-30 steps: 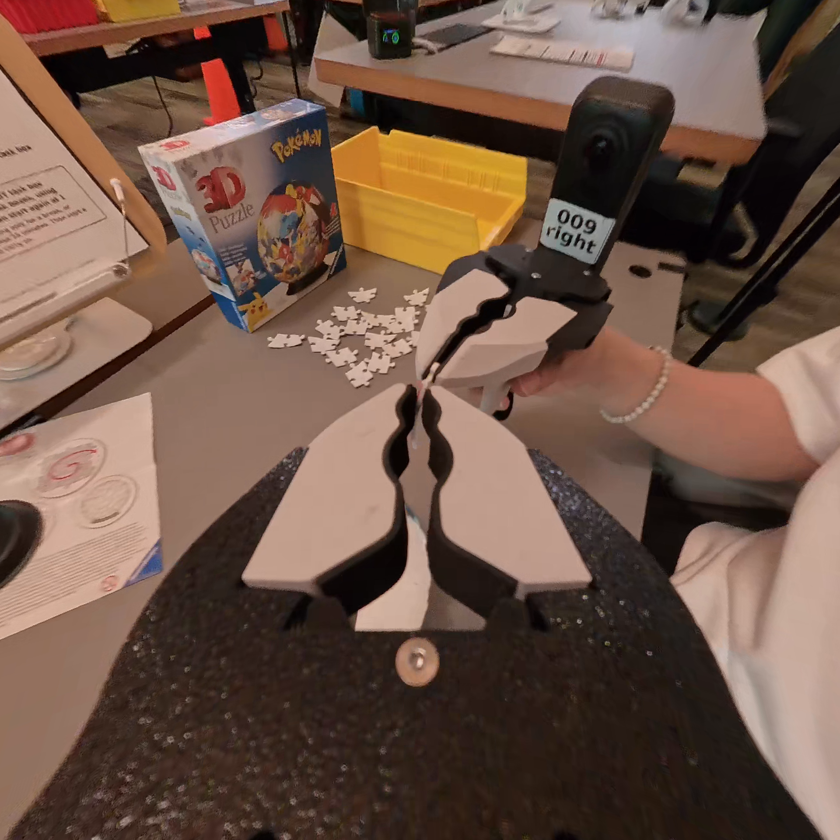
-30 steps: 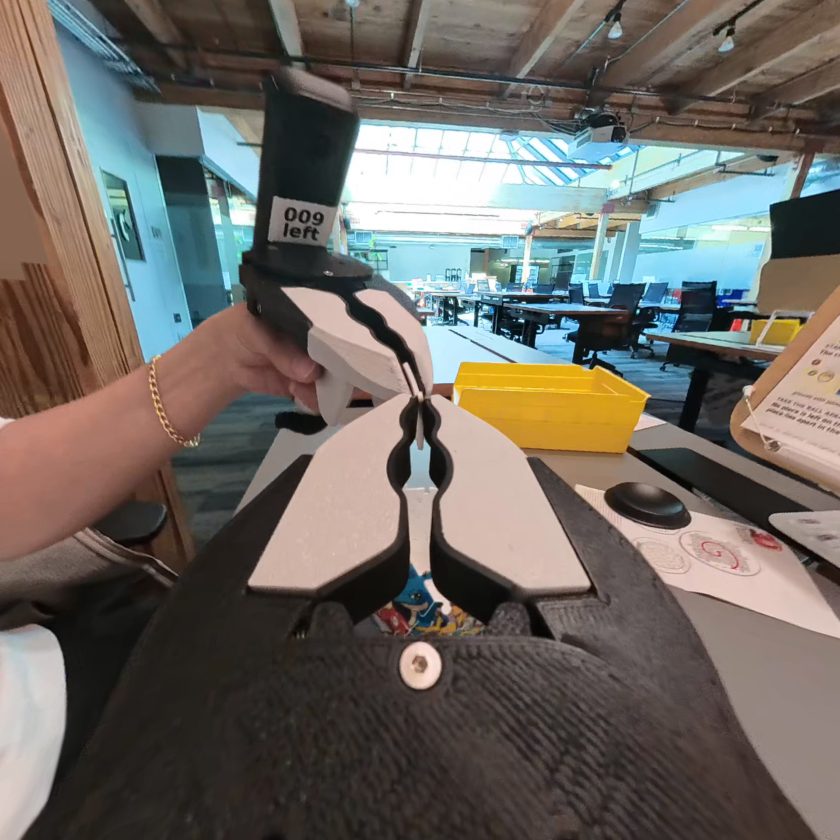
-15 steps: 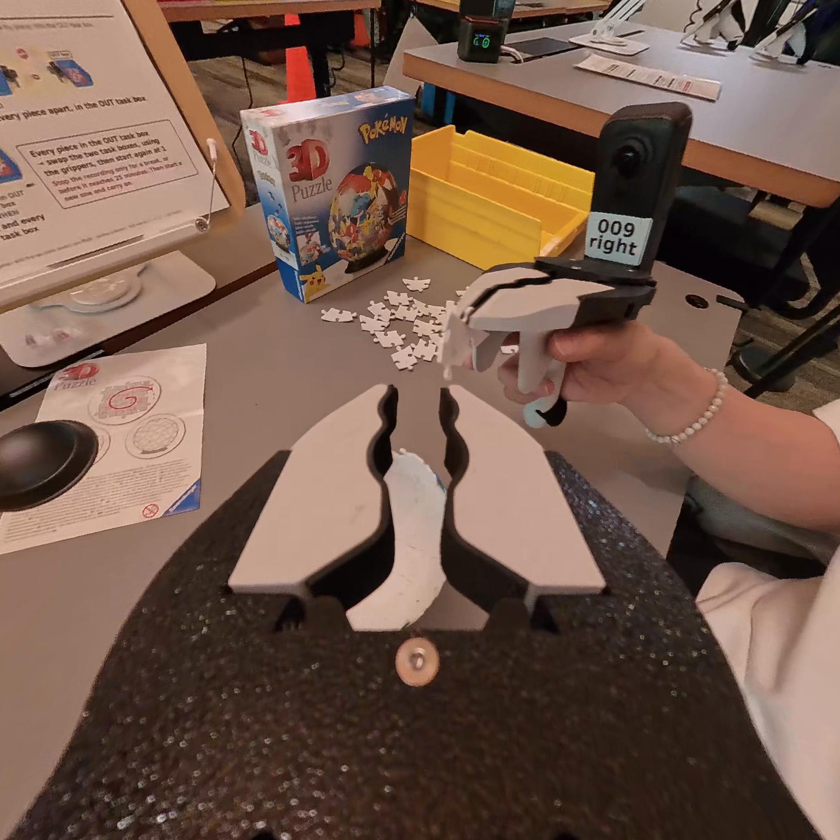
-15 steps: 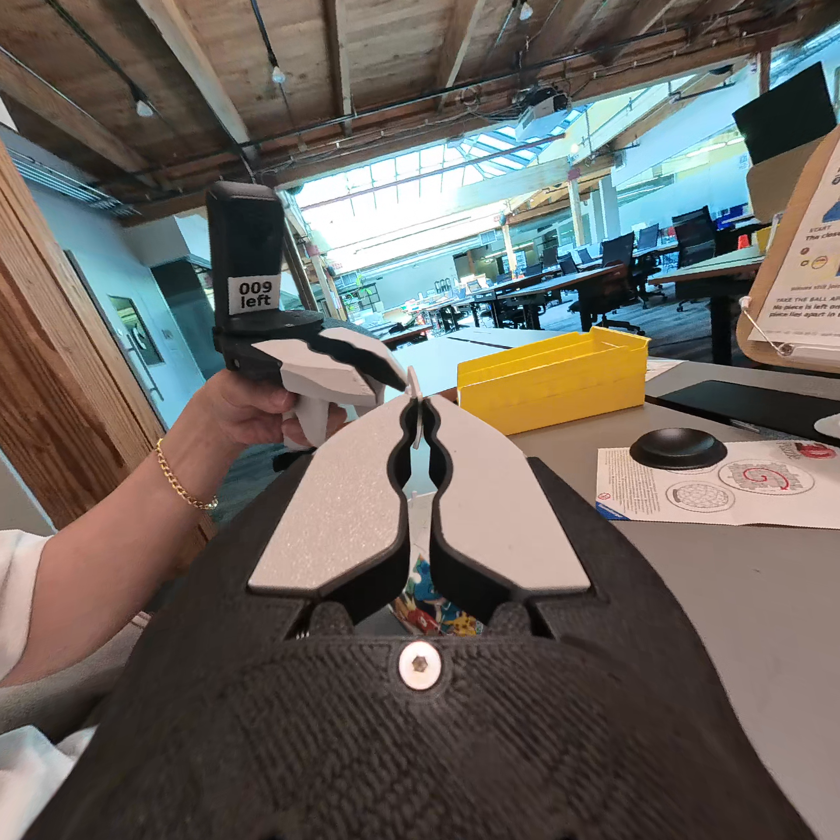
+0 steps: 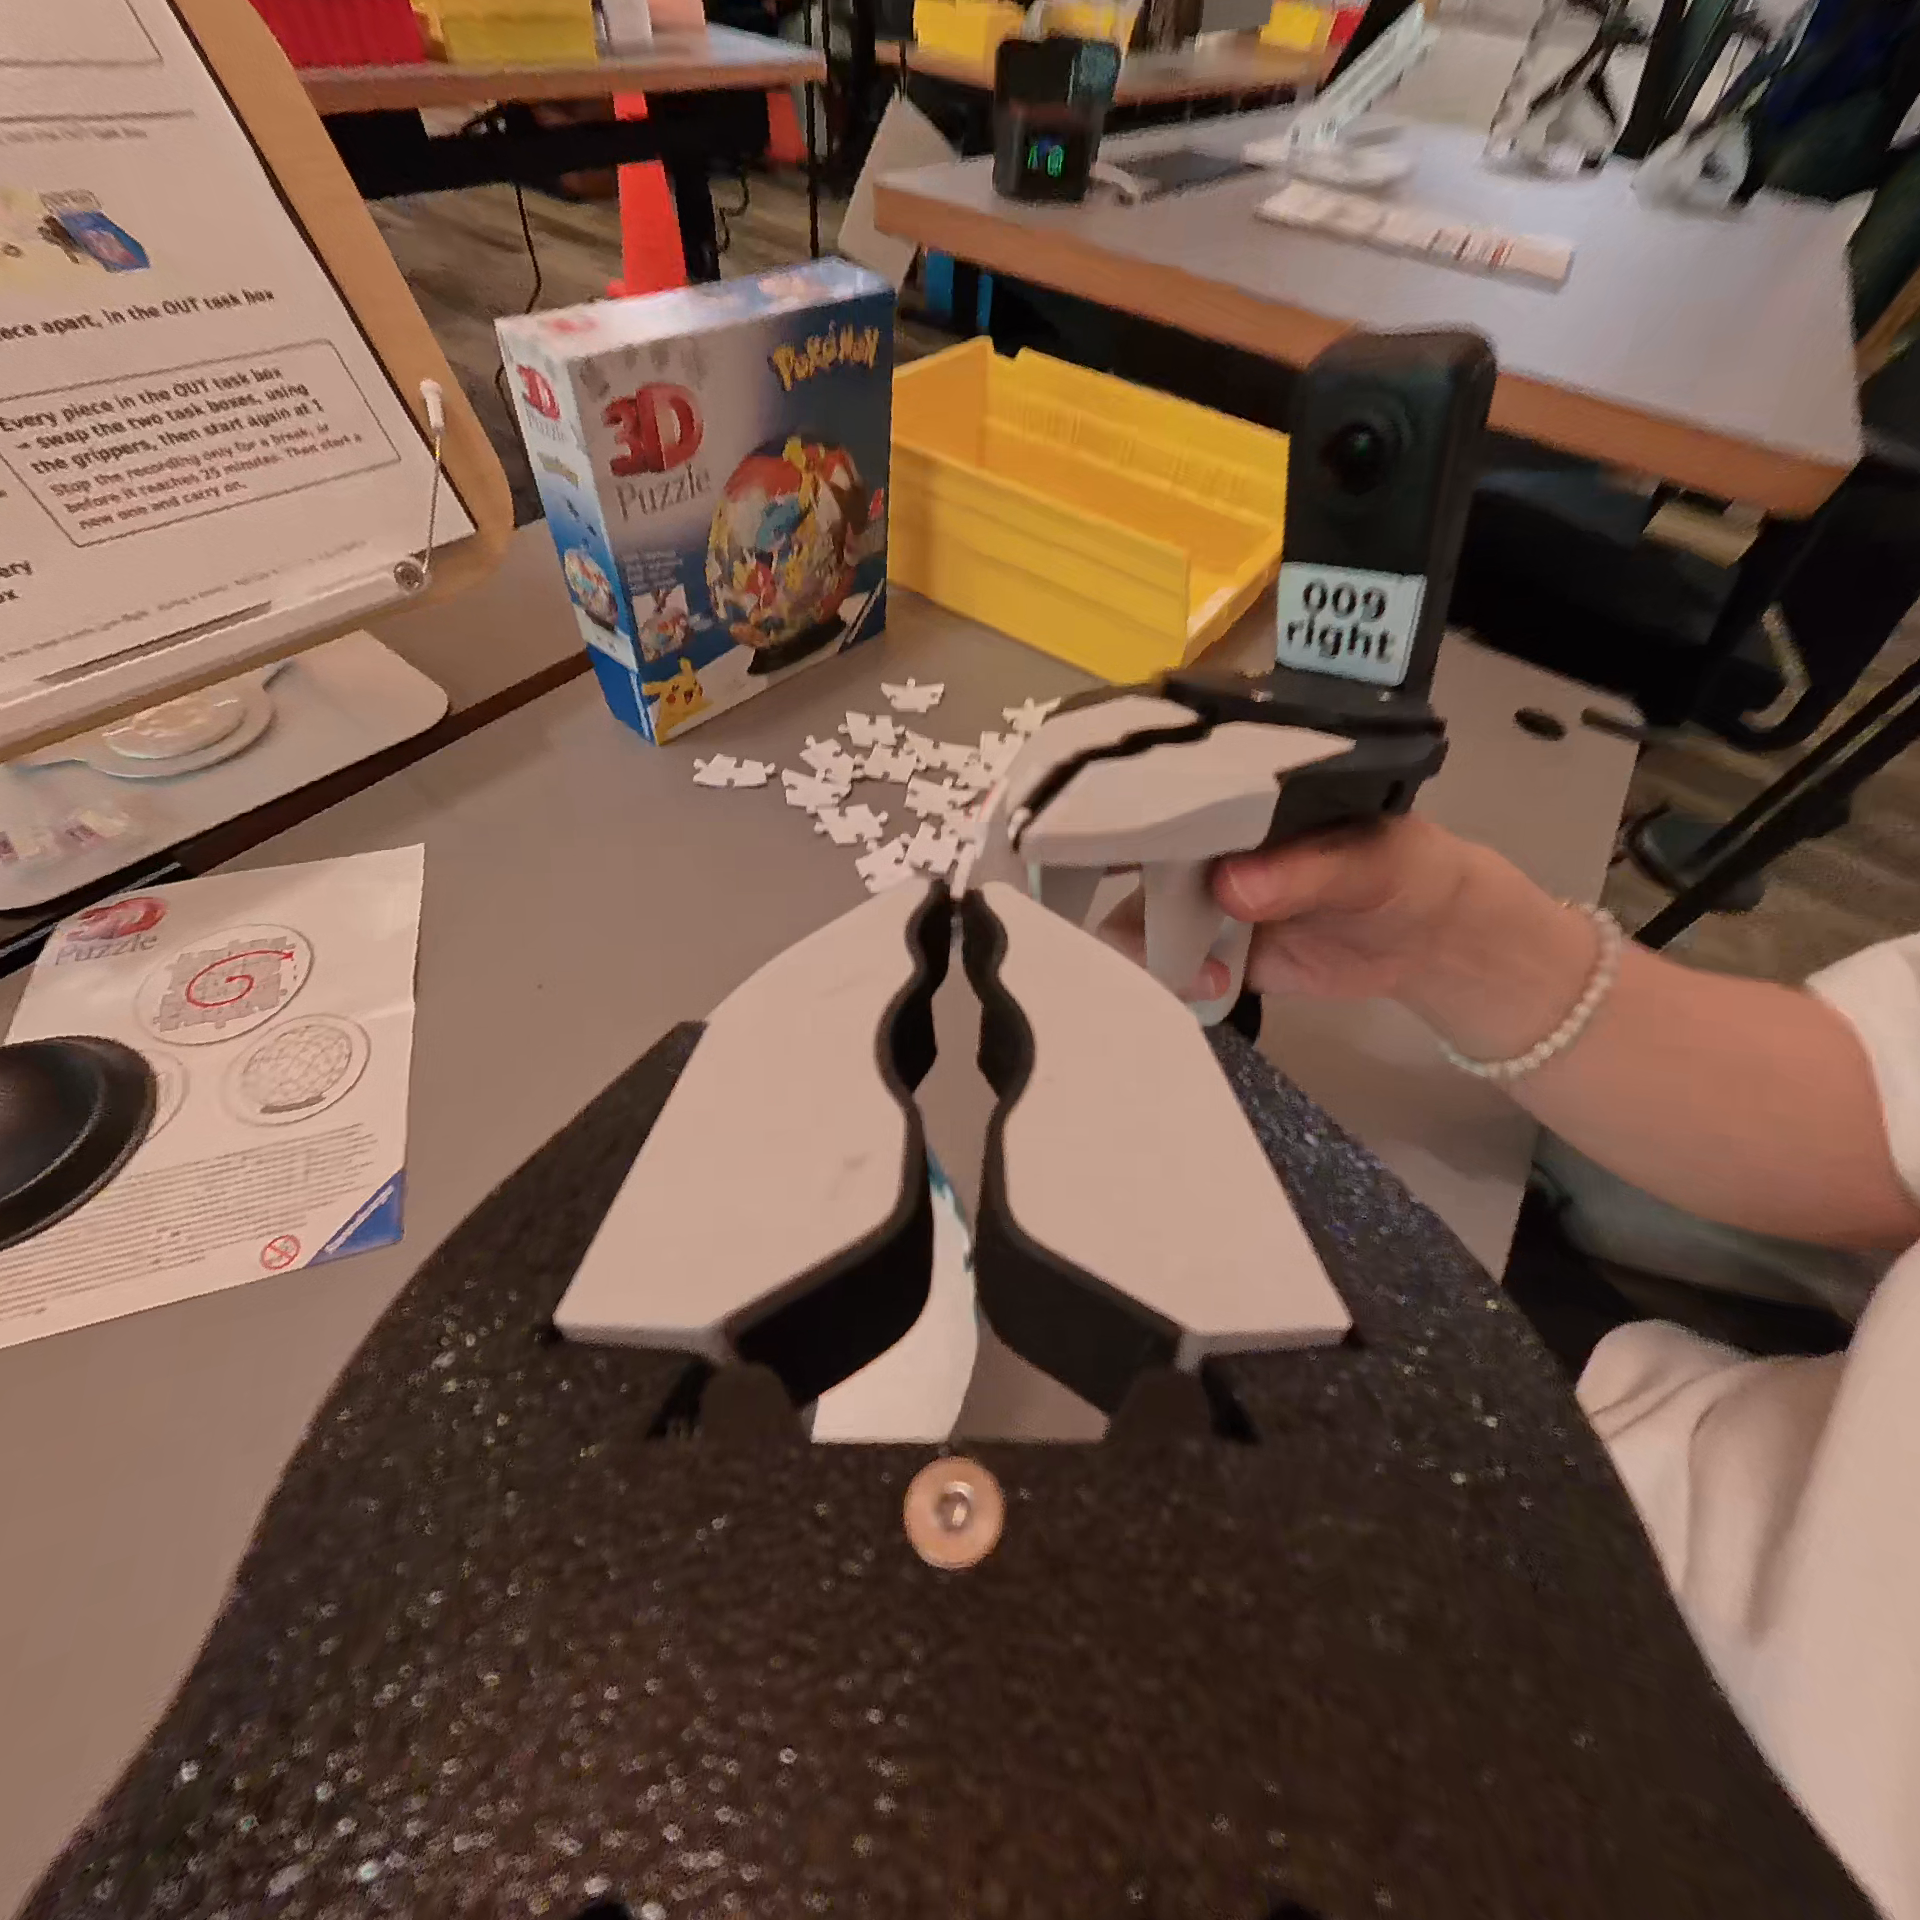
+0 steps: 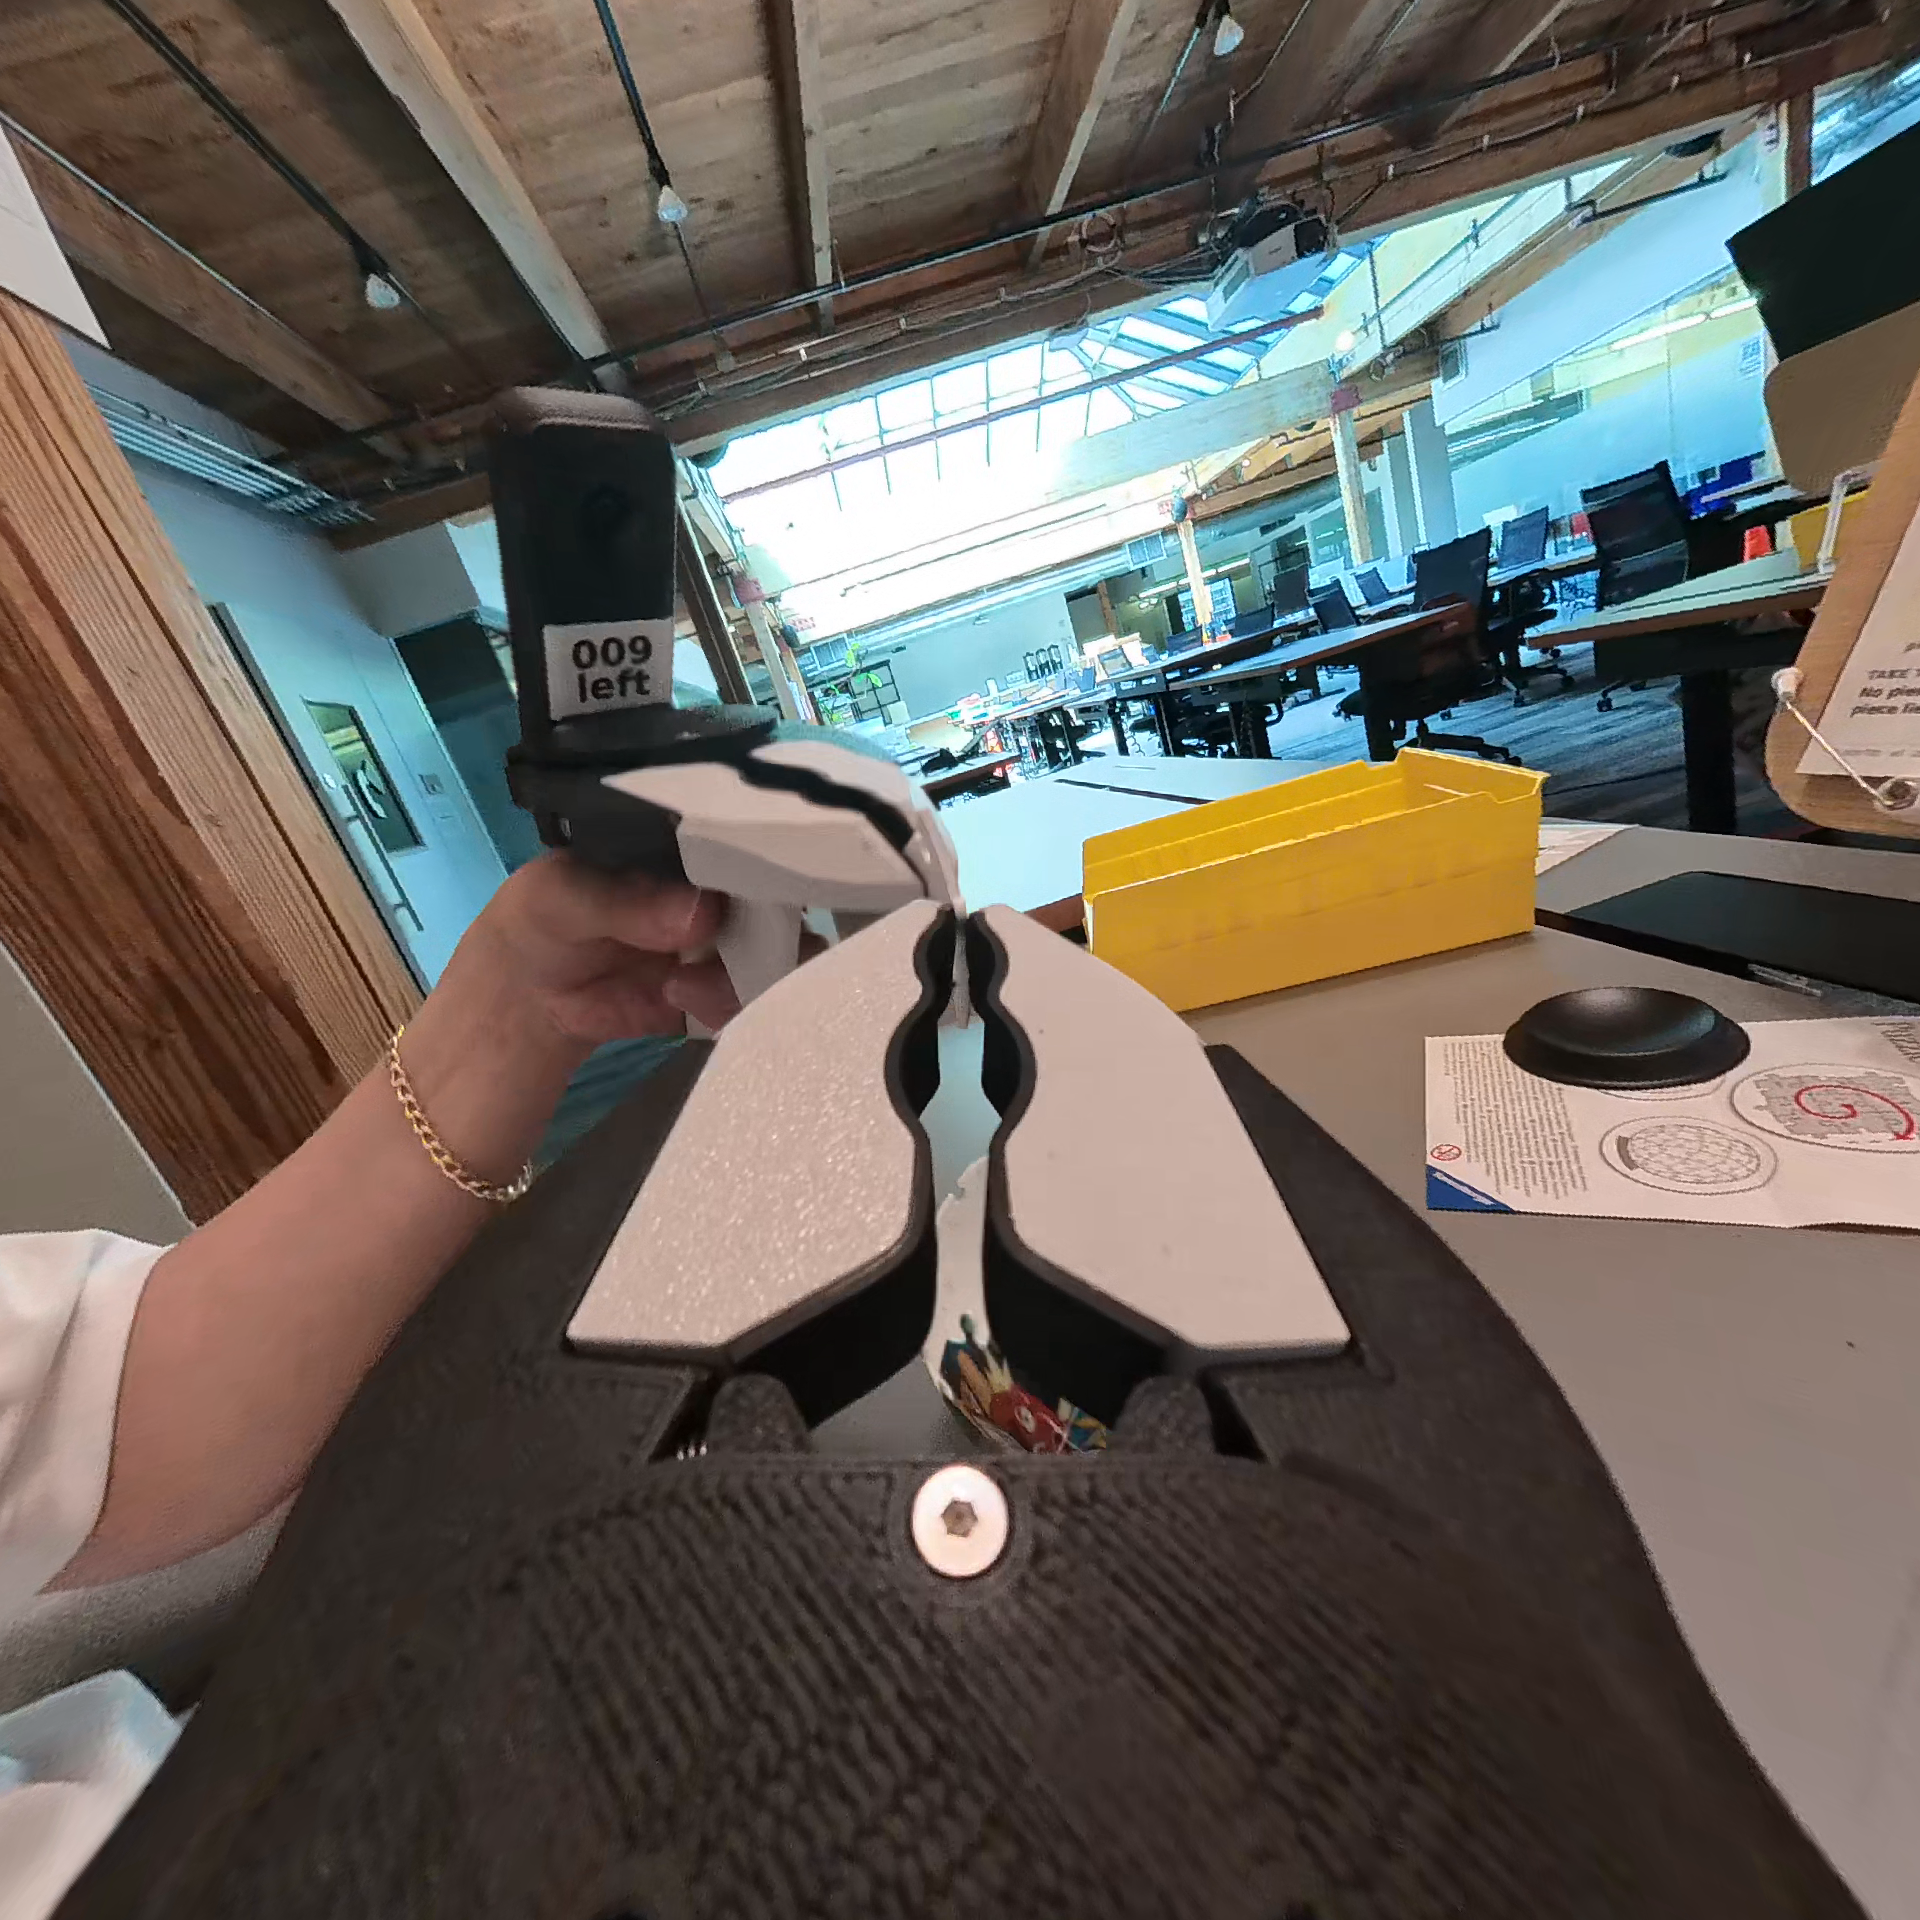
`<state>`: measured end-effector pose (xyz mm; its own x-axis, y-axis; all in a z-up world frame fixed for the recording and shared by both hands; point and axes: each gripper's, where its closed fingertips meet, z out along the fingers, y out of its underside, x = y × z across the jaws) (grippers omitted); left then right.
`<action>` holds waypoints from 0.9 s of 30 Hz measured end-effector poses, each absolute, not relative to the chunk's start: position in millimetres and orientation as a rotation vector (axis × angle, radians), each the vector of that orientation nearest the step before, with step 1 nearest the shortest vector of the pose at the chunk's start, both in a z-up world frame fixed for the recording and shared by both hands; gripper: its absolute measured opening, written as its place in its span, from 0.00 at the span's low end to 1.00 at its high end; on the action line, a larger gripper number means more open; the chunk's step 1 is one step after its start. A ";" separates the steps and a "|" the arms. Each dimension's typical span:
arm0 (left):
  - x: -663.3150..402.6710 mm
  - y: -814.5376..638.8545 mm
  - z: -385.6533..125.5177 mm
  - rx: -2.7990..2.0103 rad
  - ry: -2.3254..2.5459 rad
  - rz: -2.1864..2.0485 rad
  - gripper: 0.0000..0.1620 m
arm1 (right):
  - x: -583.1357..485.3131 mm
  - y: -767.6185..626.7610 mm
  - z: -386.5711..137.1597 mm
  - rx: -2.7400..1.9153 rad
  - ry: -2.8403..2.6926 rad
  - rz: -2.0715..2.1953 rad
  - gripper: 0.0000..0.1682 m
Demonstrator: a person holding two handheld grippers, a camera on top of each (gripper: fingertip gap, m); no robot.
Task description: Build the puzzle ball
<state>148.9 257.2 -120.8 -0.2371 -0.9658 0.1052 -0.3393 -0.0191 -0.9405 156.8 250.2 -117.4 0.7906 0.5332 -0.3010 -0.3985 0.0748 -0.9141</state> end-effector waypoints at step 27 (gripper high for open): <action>148.8 259.4 -144.5 -1.474 1.664 -1.283 0.01 | 162.9 259.1 -139.1 -1.466 -0.223 0.397 0.02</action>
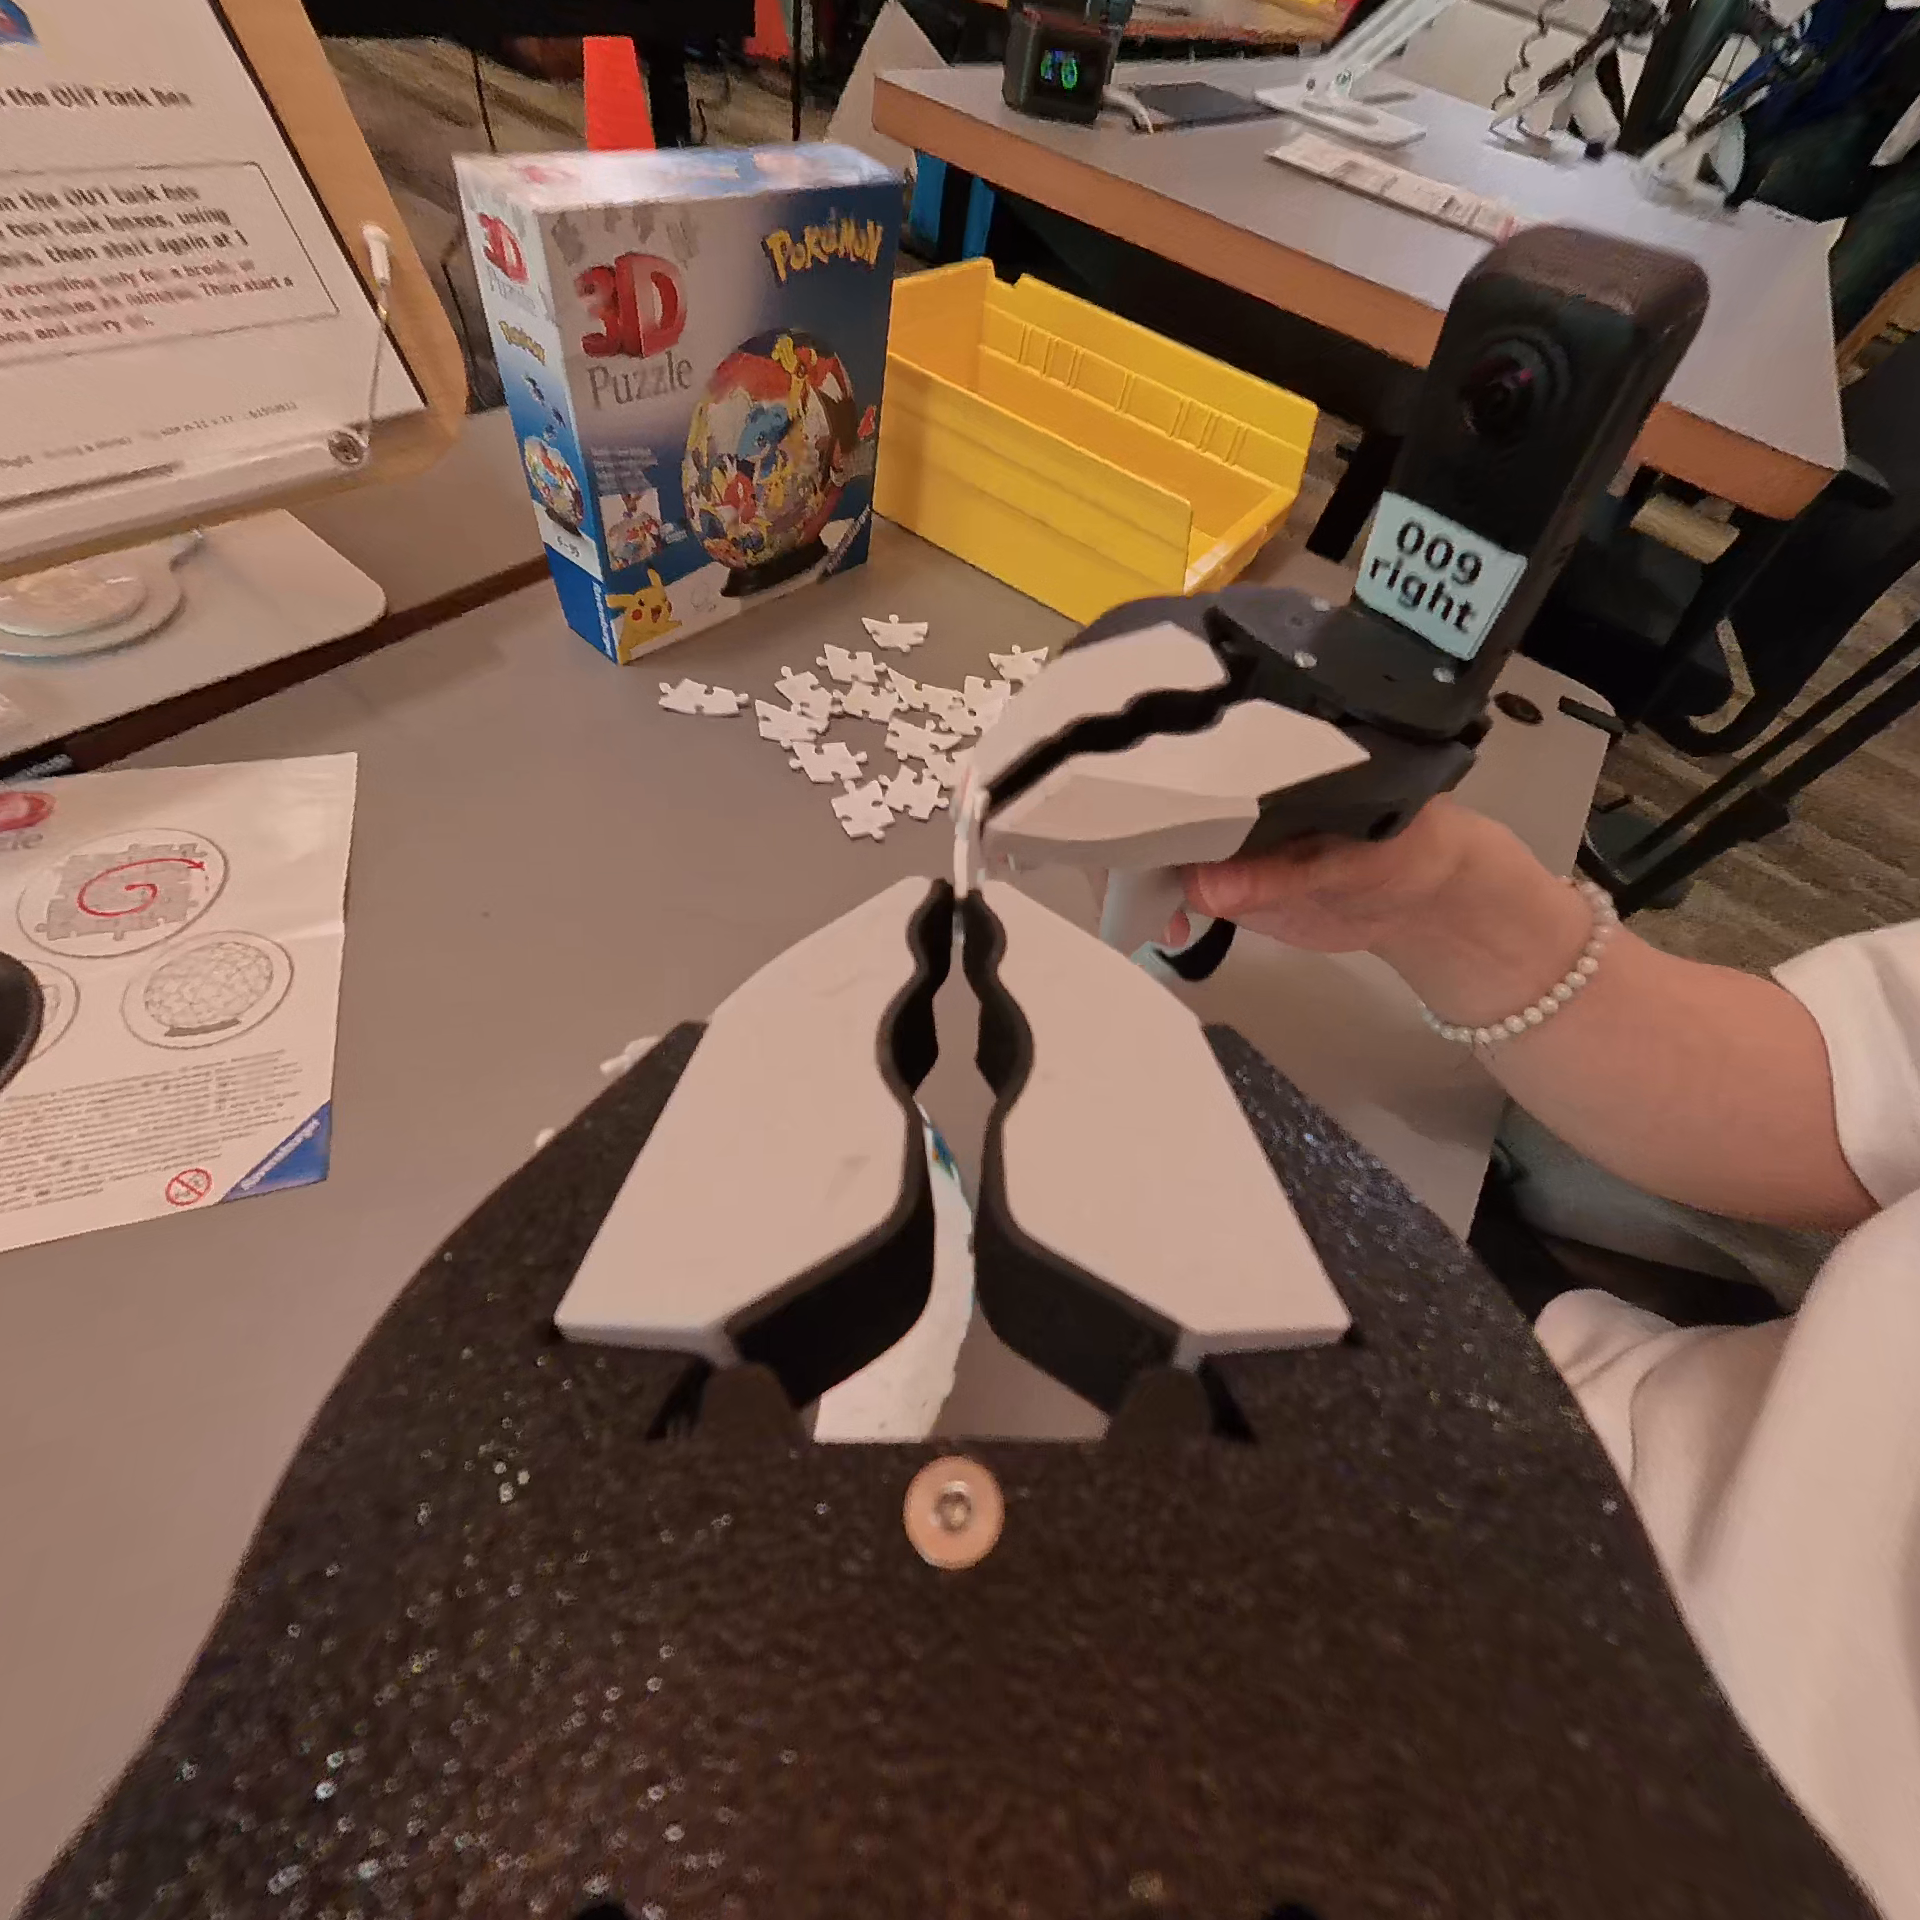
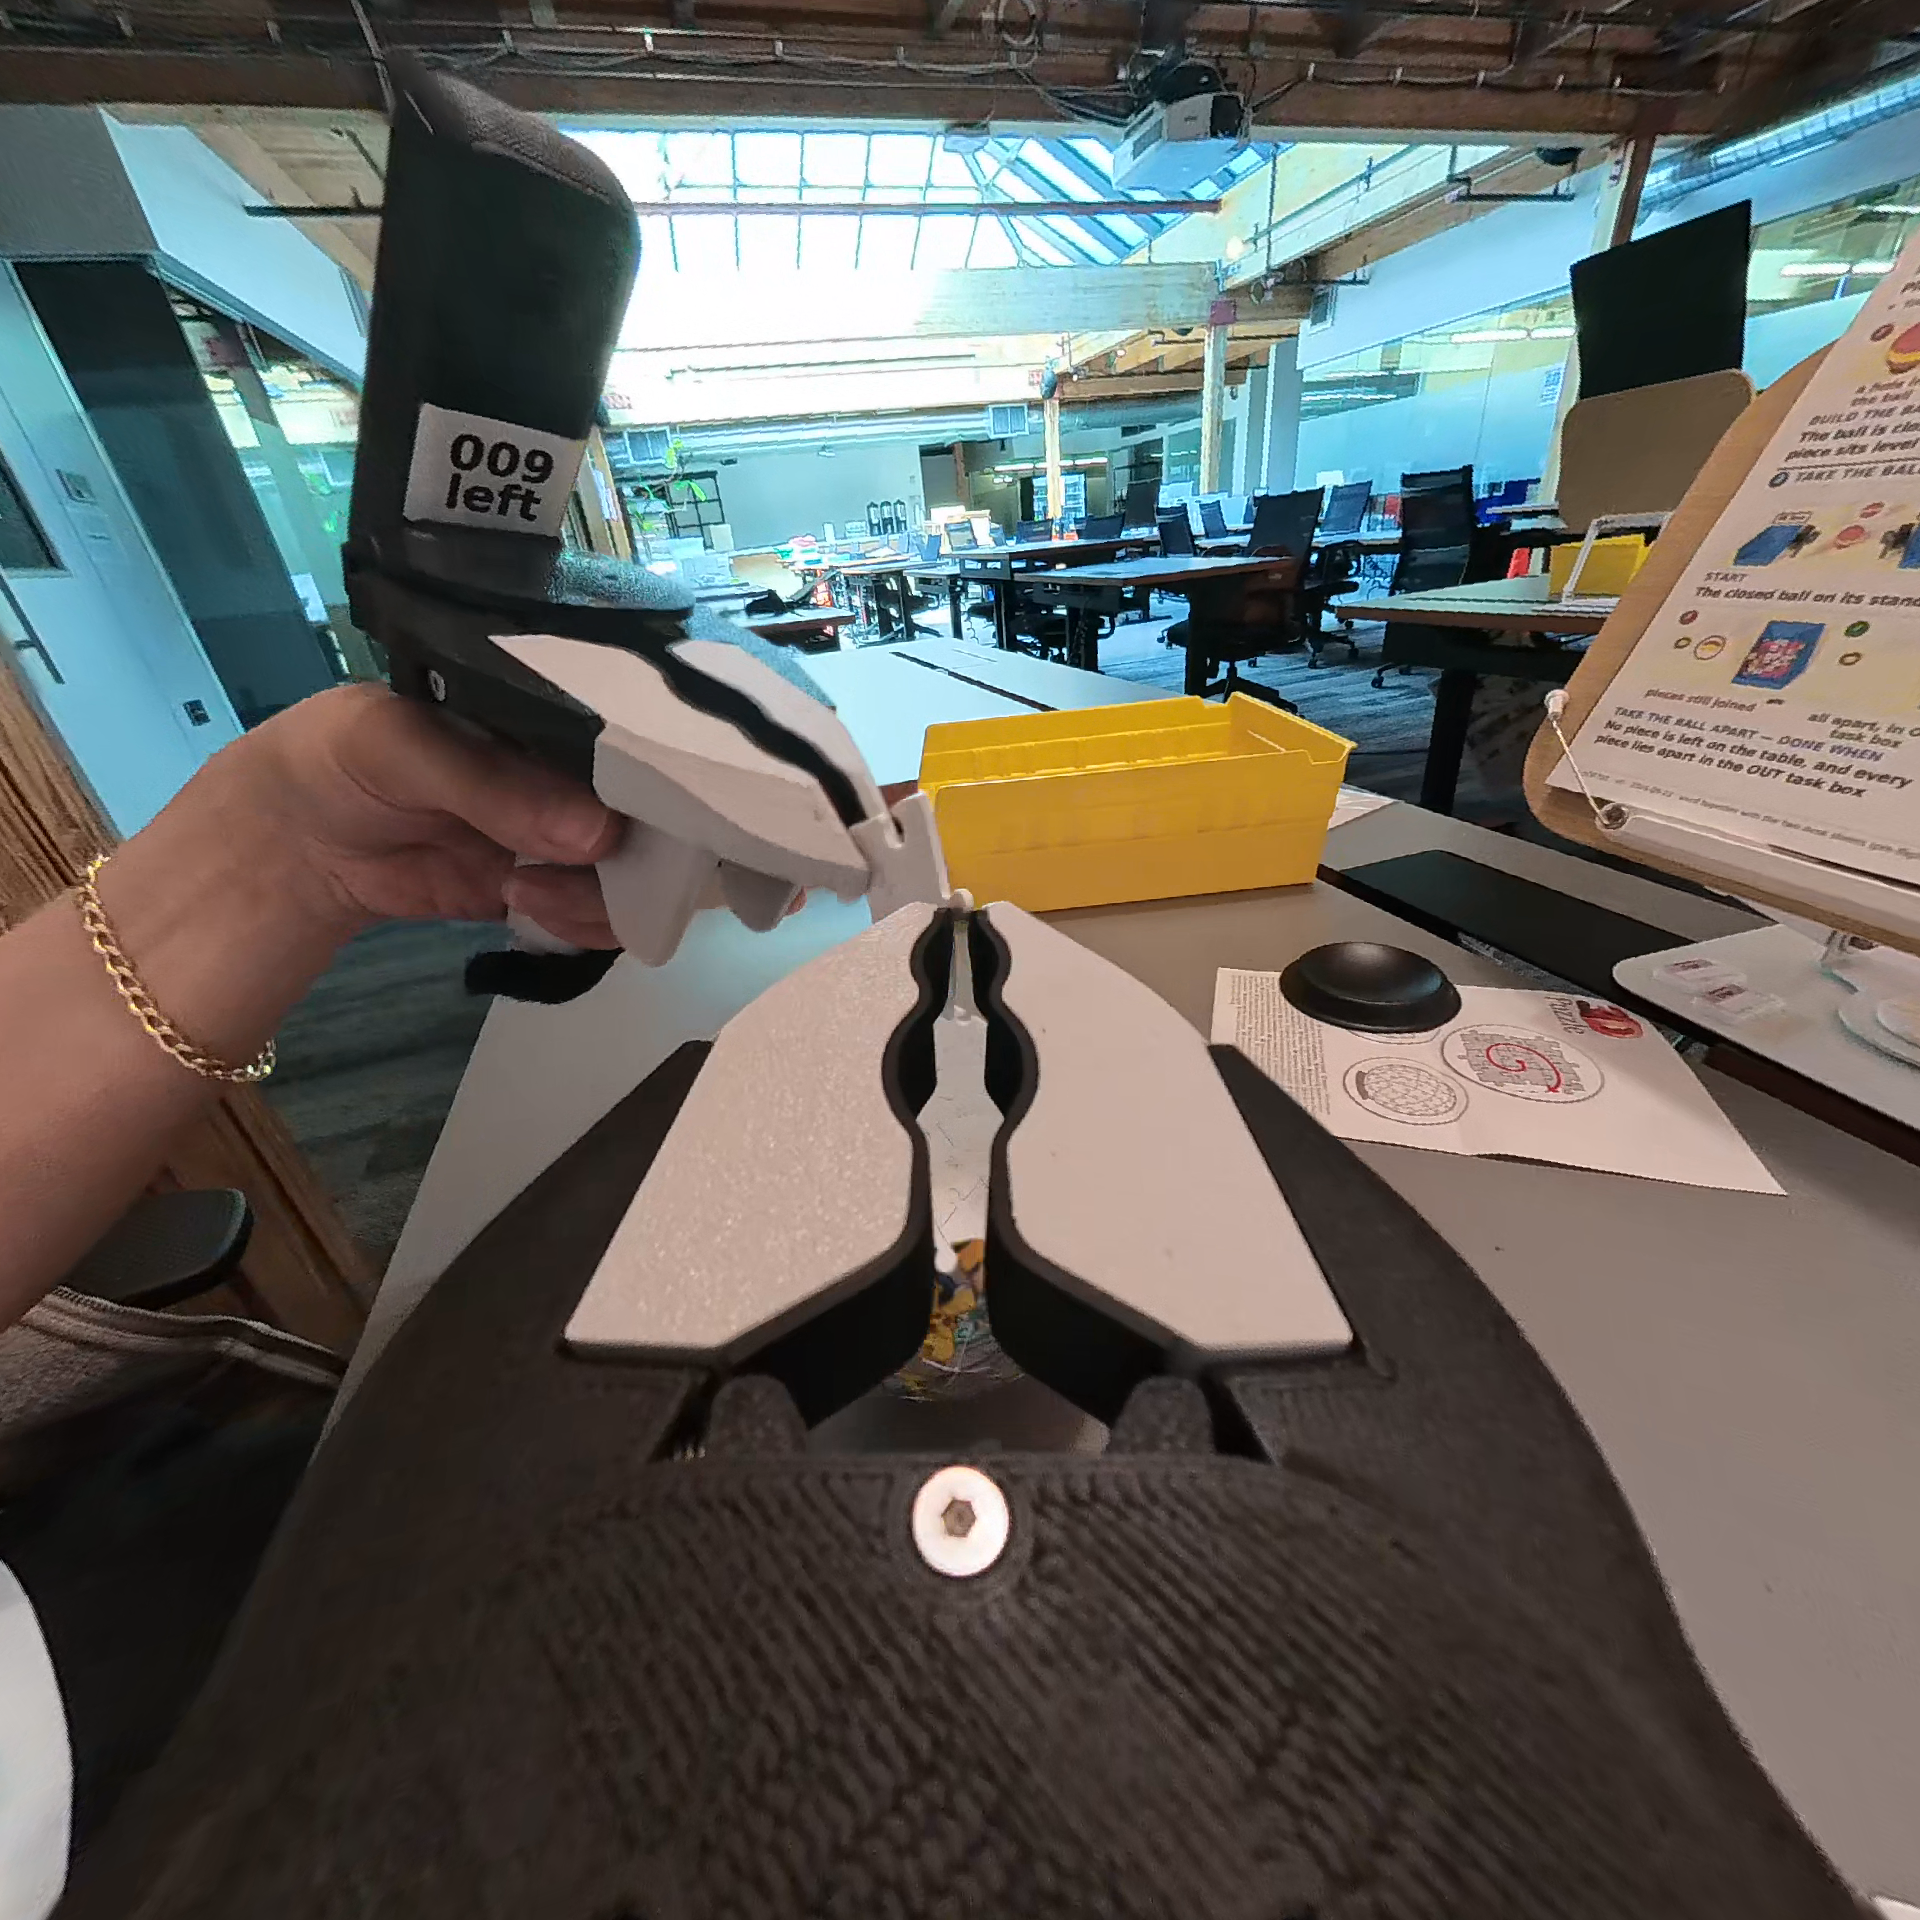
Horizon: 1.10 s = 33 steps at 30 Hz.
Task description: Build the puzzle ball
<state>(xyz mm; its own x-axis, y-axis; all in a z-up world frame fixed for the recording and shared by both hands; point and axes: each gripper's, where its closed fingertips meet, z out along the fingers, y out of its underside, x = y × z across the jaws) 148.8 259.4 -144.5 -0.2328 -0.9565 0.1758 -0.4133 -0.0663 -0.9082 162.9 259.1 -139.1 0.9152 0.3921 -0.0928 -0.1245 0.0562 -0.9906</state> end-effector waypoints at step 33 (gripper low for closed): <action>142.8 249.0 -155.8 -1.441 1.549 -1.428 0.04 | 141.6 254.9 -125.6 -1.369 -0.269 0.506 0.02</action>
